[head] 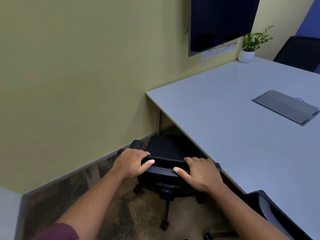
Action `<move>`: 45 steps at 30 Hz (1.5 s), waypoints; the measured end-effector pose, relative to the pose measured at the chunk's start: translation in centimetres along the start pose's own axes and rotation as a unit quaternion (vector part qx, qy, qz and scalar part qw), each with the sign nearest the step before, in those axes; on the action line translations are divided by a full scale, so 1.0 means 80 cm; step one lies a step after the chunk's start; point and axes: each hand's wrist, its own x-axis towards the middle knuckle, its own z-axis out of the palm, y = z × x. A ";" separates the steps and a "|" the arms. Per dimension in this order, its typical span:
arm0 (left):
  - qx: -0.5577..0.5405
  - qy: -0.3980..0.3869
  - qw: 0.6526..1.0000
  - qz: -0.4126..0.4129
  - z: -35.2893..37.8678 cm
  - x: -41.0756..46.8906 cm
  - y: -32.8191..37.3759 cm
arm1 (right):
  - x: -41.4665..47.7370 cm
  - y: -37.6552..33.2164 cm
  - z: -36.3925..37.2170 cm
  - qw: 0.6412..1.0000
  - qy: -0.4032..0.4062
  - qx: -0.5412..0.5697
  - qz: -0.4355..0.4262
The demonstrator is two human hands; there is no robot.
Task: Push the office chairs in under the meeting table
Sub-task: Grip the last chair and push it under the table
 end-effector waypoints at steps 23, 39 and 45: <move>-0.026 0.006 0.998 0.054 0.015 0.201 -0.125 | 0.135 -0.013 -0.005 0.999 -0.044 0.022 0.022; -0.021 -0.013 0.994 0.106 0.022 0.355 -0.187 | 0.233 -0.020 -0.014 0.993 -0.044 0.045 0.099; -0.026 -0.015 0.990 0.139 0.022 0.412 -0.212 | 0.278 -0.030 -0.021 0.989 -0.060 0.054 0.126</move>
